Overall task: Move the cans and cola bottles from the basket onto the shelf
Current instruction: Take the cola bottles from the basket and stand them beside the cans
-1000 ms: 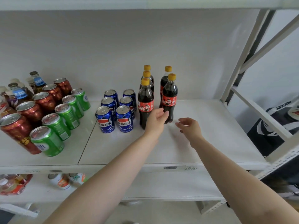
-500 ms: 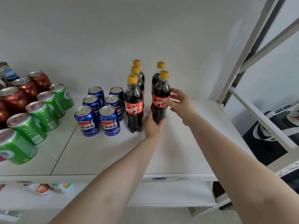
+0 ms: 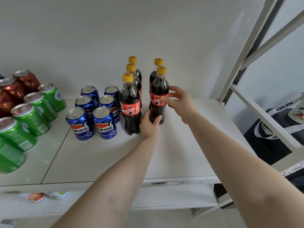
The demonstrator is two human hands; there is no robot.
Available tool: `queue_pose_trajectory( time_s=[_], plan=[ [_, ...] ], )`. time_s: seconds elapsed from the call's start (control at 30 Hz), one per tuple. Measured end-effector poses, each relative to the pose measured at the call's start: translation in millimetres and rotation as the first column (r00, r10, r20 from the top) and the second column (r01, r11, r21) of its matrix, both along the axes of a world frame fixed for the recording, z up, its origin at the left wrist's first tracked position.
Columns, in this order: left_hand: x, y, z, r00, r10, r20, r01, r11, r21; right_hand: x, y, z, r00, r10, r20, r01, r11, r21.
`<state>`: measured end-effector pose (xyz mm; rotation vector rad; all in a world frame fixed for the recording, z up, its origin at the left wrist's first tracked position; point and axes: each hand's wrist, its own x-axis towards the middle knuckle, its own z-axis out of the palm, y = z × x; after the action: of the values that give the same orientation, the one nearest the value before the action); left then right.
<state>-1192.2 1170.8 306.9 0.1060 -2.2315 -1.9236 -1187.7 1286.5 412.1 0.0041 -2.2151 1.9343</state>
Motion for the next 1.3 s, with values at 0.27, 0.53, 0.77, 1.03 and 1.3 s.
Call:
queue_pose_trajectory(
  time_s=[0.27, 0.53, 0.77, 1.03, 1.3],
  plan=[
    [1, 1, 5, 1.0, -0.009, 0.012, 0.009, 0.999, -0.043, -1, 0, -2, 1.0, -0.019, -0.001, 0.019, 1.0, 0.013],
    [14, -2, 18, 0.997, -0.03, 0.068, 0.038, 0.992, -0.118, 10, -2, 2, 0.998, -0.048, 0.04, 0.046, 0.998, 0.041],
    [66, -11, 21, 0.972, -0.077, 0.22, 0.117, 0.978, -0.173, 54, 4, -16, 0.973, -0.155, 0.168, 0.147, 0.987, 0.058],
    [149, -111, 30, 0.999, 0.005, 0.048, -0.002, 0.999, -0.046, 122, -56, -61, 0.93, -0.055, 0.363, 0.082, 0.995, -0.06],
    [94, -201, 103, 0.982, 0.031, -0.188, -0.083, 0.959, -0.272, 117, -148, -49, 0.936, -0.004, 0.353, 0.036, 0.996, -0.084]
  ],
)
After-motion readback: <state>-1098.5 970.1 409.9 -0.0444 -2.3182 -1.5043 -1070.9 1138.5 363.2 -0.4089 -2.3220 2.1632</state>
